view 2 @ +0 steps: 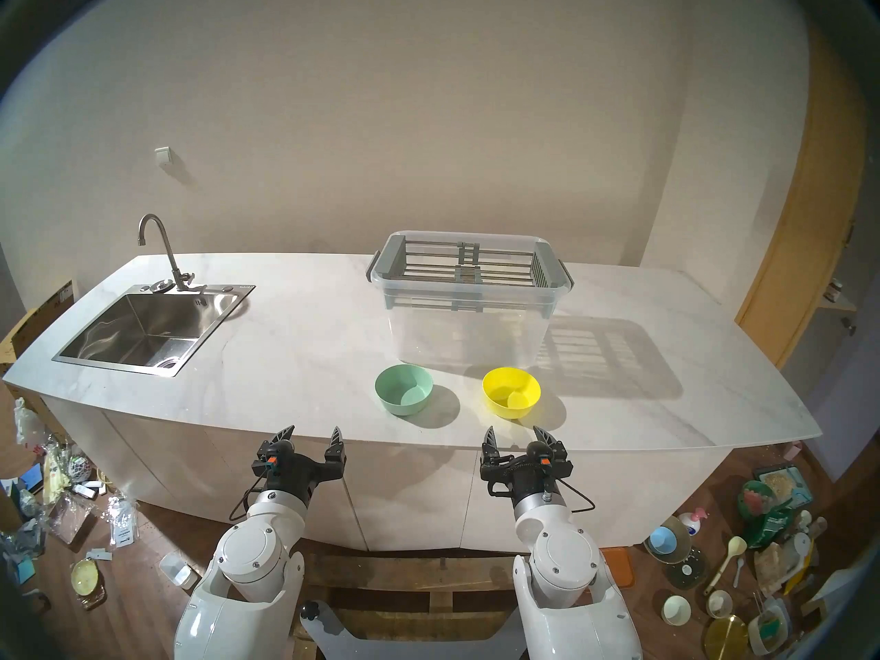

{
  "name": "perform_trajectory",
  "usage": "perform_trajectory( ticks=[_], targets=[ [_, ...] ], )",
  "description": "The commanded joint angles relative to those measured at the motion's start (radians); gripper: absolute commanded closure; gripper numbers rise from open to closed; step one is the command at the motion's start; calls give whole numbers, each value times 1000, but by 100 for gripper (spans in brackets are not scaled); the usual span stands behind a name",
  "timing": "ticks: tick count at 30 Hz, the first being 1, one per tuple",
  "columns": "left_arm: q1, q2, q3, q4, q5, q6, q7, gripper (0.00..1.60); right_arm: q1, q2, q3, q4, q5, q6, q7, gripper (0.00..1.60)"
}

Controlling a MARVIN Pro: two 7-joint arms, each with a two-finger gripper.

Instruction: Place the plate or bowl neatly into the plate slot of the drying rack

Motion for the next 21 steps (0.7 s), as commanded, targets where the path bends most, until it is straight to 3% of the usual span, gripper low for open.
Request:
perform_trajectory(
  ticks=[1, 13, 21],
  targets=[
    [-2, 1, 2, -24, -1, -4, -3, 0, 14, 31, 0, -11, 6, -44, 40, 0],
    [-2, 1, 2, -24, -1, -4, -3, 0, 42, 111, -13, 29, -6, -132, 109, 0],
    [-2, 1, 2, -24, -1, -4, -3, 0, 46, 123, -19, 40, -19, -165, 106, 0]
  ],
)
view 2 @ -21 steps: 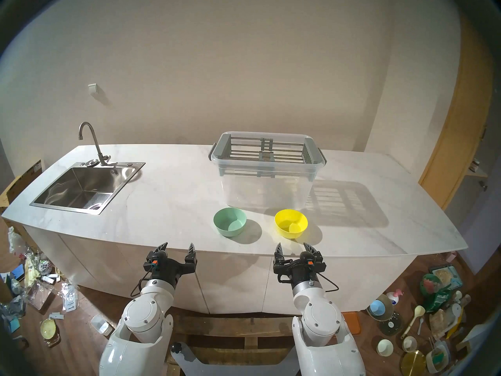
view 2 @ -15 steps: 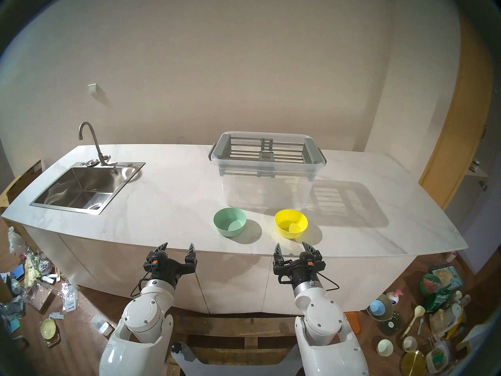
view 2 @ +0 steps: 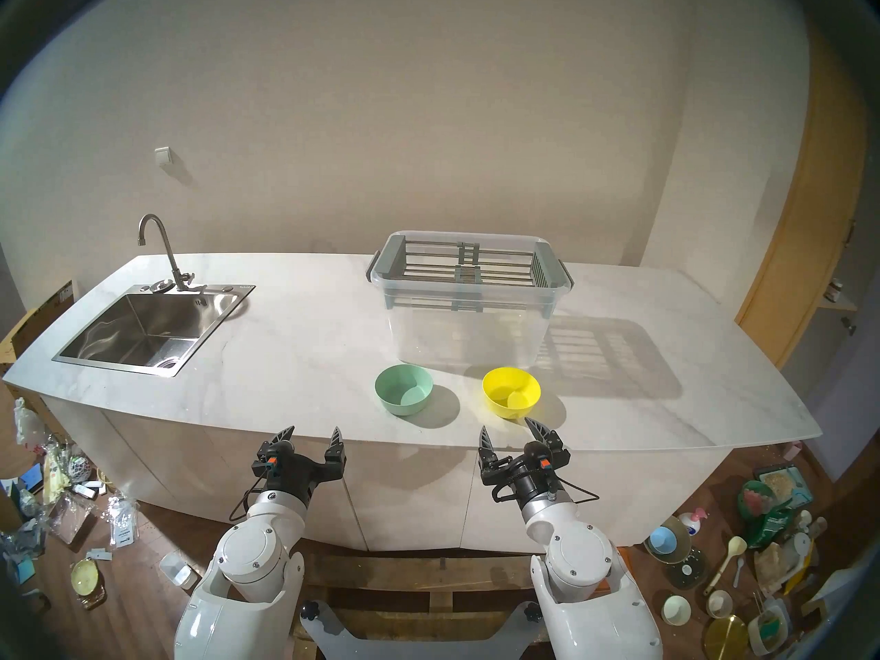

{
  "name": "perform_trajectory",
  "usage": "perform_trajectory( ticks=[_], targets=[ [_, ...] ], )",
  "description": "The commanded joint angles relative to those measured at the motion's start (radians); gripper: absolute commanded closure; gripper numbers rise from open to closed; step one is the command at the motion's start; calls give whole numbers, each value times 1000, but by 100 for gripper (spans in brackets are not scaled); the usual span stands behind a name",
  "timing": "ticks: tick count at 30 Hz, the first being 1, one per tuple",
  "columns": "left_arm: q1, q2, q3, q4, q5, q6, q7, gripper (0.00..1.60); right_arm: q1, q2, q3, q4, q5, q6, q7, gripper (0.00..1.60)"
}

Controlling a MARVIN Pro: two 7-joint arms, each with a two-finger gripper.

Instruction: Place the plate or bowl neatly into the plate slot of the drying rack

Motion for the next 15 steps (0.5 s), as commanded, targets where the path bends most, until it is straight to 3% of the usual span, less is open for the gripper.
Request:
perform_trajectory(
  ticks=[1, 2, 5, 10, 11, 13, 14, 15],
  targets=[
    [-3, 1, 3, -25, -1, -5, -4, 0, 12, 6, -1, -17, -8, -48, 1, 0],
    [-5, 0, 2, -21, 0, -6, -2, 0, 48, 19, -2, -97, -24, -47, 7, 0],
    [-8, -1, 2, -16, 0, -5, -1, 0, 117, 11, -3, -112, -18, -59, 7, 0],
    [-6, 0, 3, -20, -1, -7, -2, 0, 84, -7, 10, -273, 29, 67, 6, 0],
    [-6, 0, 3, -19, 0, -7, -1, 0, 70, 113, -6, -284, -192, -77, 12, 0],
    [-6, 0, 3, -19, 0, -7, -1, 0, 26, 104, -26, -261, -177, -45, 9, 0],
    [-7, 0, 3, -18, 0, -7, -1, 0, 4, -52, 15, -270, 106, 169, -14, 0],
    [-4, 1, 3, -23, -1, -6, -2, 0, 11, 22, 3, -311, -19, 119, -15, 0]
  ],
)
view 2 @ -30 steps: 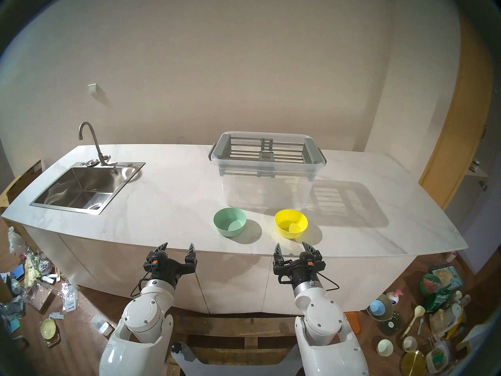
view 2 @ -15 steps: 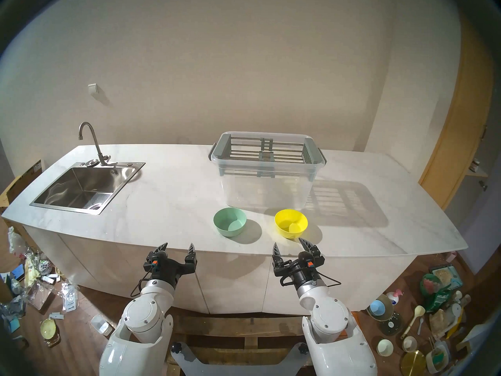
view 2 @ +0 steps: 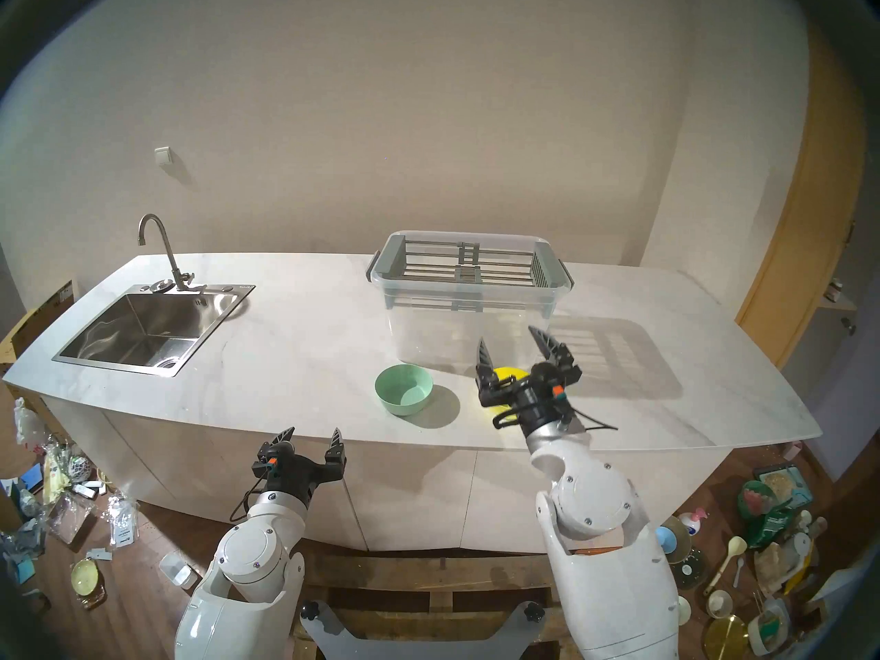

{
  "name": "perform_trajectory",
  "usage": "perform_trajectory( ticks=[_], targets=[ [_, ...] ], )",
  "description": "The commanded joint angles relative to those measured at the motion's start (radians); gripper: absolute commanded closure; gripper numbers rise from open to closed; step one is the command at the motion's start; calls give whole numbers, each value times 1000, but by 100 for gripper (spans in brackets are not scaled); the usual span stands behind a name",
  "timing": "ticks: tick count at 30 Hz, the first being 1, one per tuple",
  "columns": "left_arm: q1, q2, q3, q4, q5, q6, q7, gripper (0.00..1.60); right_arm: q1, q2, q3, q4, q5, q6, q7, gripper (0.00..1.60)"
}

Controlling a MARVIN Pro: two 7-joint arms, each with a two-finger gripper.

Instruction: Place the plate or bowl neatly into the plate slot of the drying rack

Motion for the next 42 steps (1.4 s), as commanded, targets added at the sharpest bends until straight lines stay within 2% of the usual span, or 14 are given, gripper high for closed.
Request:
perform_trajectory(
  ticks=[1, 3, 4, 6, 12, 14, 15, 16, 17, 19, 22, 26, 32, 42],
  targets=[
    [-3, 1, 3, -29, -1, -6, -4, 0, -44, -48, 44, -39, 83, 100, -15, 0],
    [-4, 1, 3, -28, -1, -6, -4, 0, -39, -55, 51, -74, 72, 124, -5, 0],
    [-3, 1, 3, -29, -1, -6, -4, 0, -37, -58, 57, -103, 81, 195, -2, 0],
    [-3, 1, 3, -29, -1, -6, -5, 0, -35, -59, 59, -104, 84, 190, -1, 0],
    [-2, 1, 3, -30, -2, -5, -5, 0, -9, -21, 70, -134, 85, 320, 26, 0],
    [-3, 1, 3, -30, -2, -5, -5, 0, 4, -1, 87, -128, 89, 335, 48, 0],
    [-5, 0, 3, -25, -1, -6, -3, 0, 3, -64, 88, -90, 108, 261, 1, 0],
    [-3, 1, 3, -29, -1, -6, -4, 0, 23, 79, 93, -131, 83, 488, 102, 0],
    [-5, 1, 3, -26, -1, -6, -3, 0, 39, 40, 122, -190, 112, 386, 70, 0],
    [-6, 0, 3, -23, 0, -6, -2, 0, 93, 59, 138, -176, 100, 338, 72, 0],
    [-5, 0, 3, -25, -1, -6, -3, 0, 105, 115, 159, -232, 117, 398, 134, 0],
    [-2, 2, 3, -30, -2, -5, -5, 0, 117, 203, 191, -223, 167, 490, 263, 0],
    [-2, 2, 3, -31, -2, -5, -5, 0, 132, 238, 186, -171, 162, 470, 360, 0],
    [-2, 2, 3, -31, -2, -5, -5, 0, 142, 270, 173, -129, 149, 424, 406, 0]
  ],
)
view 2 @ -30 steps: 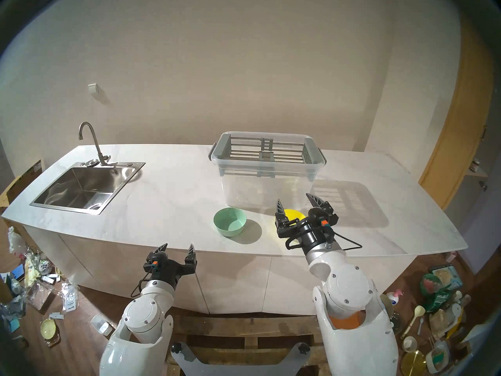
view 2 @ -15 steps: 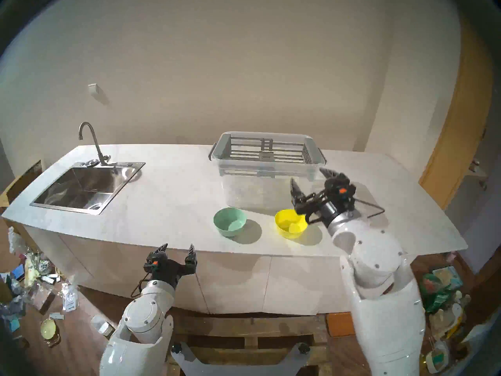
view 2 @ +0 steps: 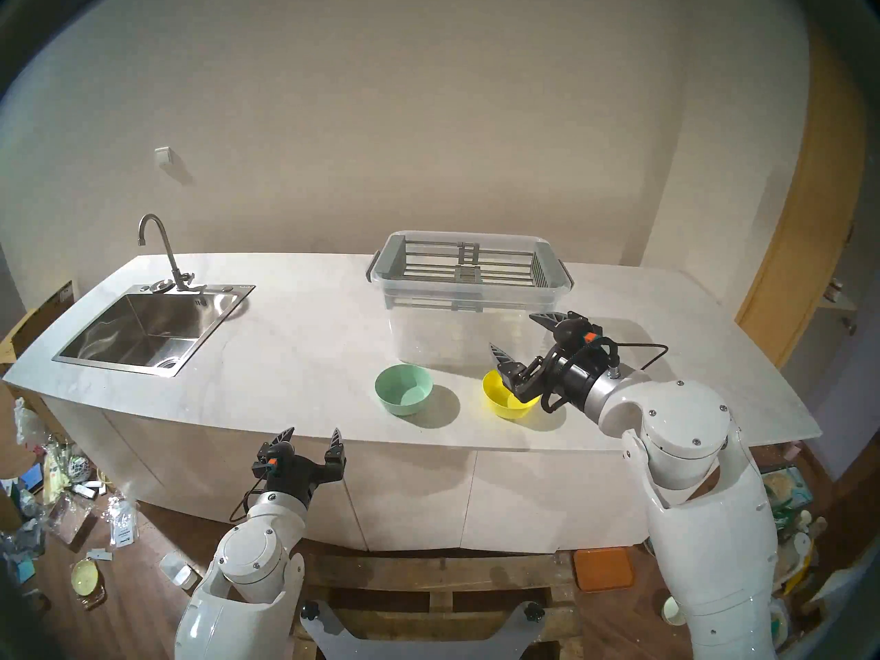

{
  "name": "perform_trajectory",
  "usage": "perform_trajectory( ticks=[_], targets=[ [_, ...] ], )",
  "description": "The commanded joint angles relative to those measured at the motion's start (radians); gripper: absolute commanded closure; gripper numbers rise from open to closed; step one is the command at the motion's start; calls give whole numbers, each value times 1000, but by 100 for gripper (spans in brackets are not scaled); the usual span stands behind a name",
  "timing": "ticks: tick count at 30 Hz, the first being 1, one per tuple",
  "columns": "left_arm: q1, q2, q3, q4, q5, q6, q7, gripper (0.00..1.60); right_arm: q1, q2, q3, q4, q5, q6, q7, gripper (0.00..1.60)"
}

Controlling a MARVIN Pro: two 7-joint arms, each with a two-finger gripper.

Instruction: Place the plate or bowl neatly into the plate slot of the drying rack

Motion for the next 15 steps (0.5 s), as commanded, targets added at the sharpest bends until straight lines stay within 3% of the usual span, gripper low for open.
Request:
perform_trajectory(
  ticks=[1, 10, 15],
  targets=[
    [-4, 1, 3, -28, -2, -5, -5, 0, 14, 23, -5, 8, -7, -53, 22, 0],
    [-4, 1, 3, -28, -2, -5, -5, 0, 13, 161, 3, 44, -17, -114, 134, 0],
    [-4, 1, 3, -28, -2, -5, -5, 0, 19, 193, 6, 52, 2, -126, 155, 0]
  ],
)
